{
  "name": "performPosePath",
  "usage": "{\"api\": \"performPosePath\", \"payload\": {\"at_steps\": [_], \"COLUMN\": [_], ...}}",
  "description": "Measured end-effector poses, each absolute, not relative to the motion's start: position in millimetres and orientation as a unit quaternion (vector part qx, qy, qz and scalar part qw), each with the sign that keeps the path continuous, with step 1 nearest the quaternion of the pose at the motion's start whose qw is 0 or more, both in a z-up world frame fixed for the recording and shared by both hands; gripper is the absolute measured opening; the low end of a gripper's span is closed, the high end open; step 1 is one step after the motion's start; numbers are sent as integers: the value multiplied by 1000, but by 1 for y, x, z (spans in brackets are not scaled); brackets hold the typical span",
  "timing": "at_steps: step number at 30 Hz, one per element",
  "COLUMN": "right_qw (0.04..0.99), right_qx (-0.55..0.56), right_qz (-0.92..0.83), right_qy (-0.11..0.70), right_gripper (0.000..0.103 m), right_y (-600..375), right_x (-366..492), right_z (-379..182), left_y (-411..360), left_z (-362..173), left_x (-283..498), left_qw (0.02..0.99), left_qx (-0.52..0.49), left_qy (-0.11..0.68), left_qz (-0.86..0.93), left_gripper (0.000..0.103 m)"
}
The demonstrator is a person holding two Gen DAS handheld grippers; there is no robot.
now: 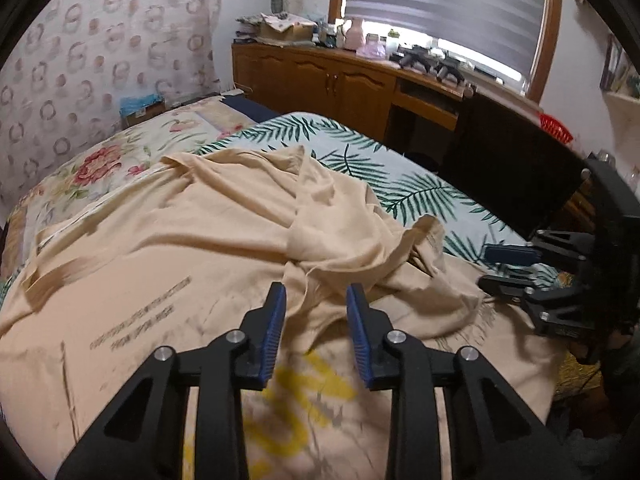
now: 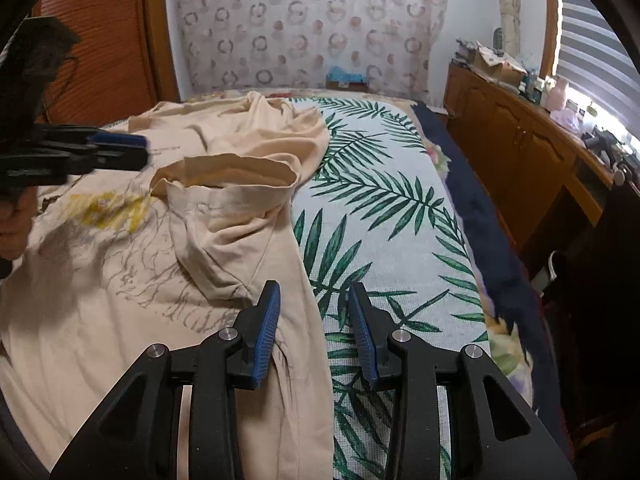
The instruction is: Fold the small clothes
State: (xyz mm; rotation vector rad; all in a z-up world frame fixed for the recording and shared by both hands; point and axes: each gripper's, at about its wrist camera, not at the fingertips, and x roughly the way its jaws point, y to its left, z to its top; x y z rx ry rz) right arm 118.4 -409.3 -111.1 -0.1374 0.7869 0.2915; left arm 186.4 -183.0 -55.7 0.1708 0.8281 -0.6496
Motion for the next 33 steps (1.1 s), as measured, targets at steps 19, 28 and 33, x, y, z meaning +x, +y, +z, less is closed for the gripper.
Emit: {"api": "performPosePath", "payload": {"at_steps": [19,28,33], "right_qw": [920,920,921], "right_qx": [-50,-50,-50], "right_qz": [144,144,144], "right_qy": [360,360,360], "right_gripper": [36,36,36], "right_y": [-415,-416,-416], "right_x": [107,107,107], "right_z": [-114,-114,-114], "left_y": [-150,-189,-200], "left_z": [-44,-71,-78], "left_x": [190,195,202], "left_qw": [882,843,847], "left_qx": [73,112,129], "left_qy": [368,414,417], "left_qz": [-285,-324,-303], "left_gripper": [0,20,20]}}
